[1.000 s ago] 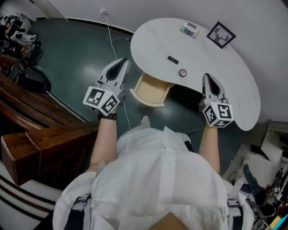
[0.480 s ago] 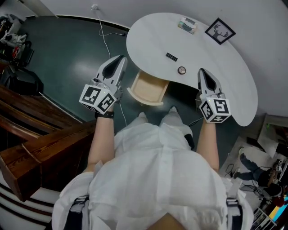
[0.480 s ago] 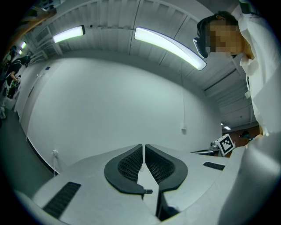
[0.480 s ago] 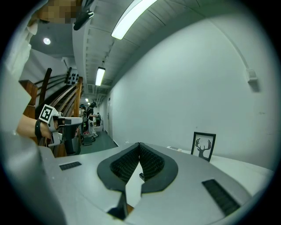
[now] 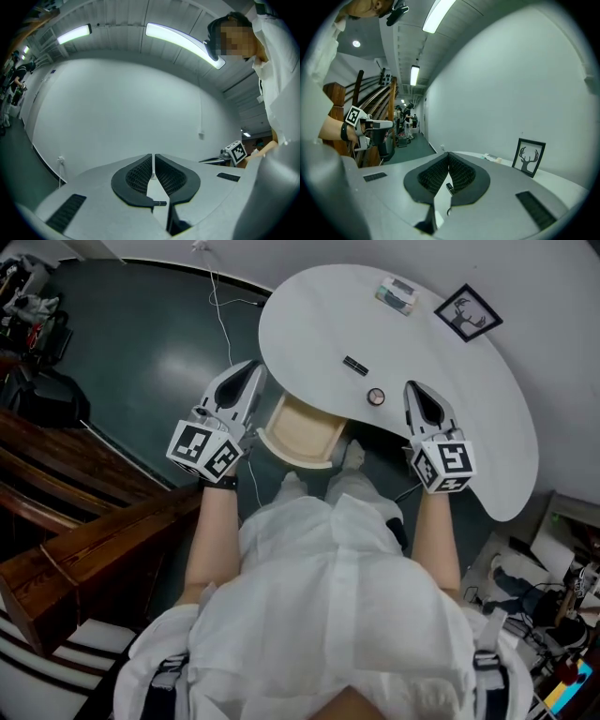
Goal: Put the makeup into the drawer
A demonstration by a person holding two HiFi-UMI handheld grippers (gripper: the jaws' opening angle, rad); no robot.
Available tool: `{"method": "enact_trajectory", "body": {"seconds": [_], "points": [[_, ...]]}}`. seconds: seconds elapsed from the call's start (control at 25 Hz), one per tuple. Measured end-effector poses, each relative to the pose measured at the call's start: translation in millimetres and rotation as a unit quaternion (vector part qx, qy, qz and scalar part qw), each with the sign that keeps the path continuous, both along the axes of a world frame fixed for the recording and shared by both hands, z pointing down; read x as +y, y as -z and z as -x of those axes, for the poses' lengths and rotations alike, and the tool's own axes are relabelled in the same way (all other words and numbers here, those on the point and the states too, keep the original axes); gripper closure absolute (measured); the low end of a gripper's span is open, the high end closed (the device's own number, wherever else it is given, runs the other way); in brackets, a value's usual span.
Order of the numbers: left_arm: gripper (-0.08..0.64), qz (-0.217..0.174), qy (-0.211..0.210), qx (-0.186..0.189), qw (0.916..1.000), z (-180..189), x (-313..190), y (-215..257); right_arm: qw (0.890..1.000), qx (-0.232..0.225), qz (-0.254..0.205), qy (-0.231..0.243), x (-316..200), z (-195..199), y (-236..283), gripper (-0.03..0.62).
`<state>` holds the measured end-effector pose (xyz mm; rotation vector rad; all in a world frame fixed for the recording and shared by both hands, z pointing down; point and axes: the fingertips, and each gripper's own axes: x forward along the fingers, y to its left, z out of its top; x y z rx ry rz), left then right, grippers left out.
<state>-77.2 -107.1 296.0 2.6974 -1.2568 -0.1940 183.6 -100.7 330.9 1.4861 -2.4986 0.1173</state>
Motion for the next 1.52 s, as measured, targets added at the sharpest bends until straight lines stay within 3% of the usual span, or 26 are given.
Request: {"method": "enact_trajectory", "body": {"seconds": [0.6,0.92,1.52], "points": [[0.529,0.055,0.004,-0.015,0.9983,-45,-44,-59,0.989,0.044,0.077,0.117,-70,16,-72,0.578],[0.529,0.078,0.001,-0.02,0.9967,-55,-60,-81,0.975,0.075,0.14,0.157,-95,30,-121,0.518],[0.529,0.114,-0.015,-0.026,0.993,-68,-77,-115,0.926,0.21,0.219,0.223,-113,66,-203,0.492]]}}
